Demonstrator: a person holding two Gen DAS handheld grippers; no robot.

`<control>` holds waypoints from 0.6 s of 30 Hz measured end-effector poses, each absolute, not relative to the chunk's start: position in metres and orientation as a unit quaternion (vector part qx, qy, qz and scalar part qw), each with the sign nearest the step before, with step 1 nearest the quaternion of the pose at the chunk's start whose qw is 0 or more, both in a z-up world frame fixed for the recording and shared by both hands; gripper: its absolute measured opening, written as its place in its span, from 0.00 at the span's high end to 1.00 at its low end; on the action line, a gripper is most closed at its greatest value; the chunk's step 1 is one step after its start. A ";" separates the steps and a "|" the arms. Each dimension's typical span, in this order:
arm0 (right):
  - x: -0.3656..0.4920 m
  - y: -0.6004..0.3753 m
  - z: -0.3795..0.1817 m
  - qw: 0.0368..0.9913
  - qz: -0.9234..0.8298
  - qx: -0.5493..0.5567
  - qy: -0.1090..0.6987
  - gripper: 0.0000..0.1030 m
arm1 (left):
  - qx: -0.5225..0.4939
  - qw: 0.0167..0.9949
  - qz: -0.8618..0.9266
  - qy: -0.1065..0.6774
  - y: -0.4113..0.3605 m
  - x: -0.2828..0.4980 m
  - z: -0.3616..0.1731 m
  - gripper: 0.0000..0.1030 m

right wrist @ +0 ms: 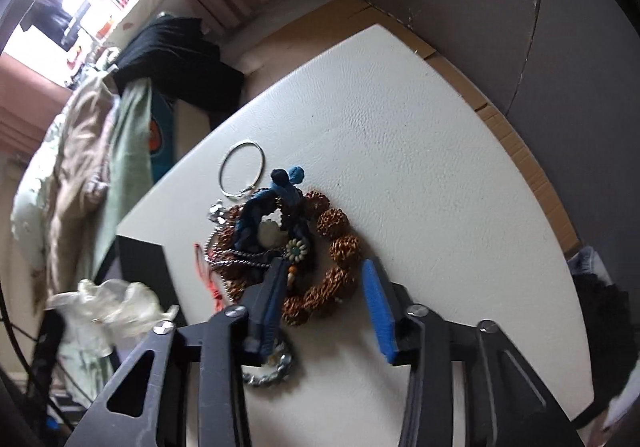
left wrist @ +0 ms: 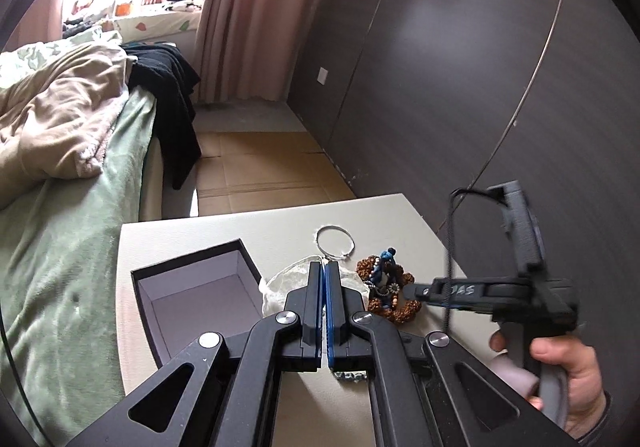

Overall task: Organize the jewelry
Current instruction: 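Lift the brown bead bracelet with the left gripper and drop it into the black box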

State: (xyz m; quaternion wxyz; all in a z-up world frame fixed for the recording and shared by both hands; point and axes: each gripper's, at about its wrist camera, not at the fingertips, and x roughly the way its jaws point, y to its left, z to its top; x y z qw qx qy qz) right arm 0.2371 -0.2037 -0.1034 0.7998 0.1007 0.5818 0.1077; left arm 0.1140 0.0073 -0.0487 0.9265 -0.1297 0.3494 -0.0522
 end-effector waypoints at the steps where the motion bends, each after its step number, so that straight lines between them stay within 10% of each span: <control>1: 0.238 -0.202 -0.105 0.800 0.099 0.092 0.585 0.71 | -0.132 0.927 -0.050 0.348 0.010 0.114 -0.048 1.00; 18: 0.242 -0.204 -0.069 0.829 0.139 0.094 0.534 0.80 | -0.148 0.931 -0.014 0.333 0.035 0.106 -0.042 1.00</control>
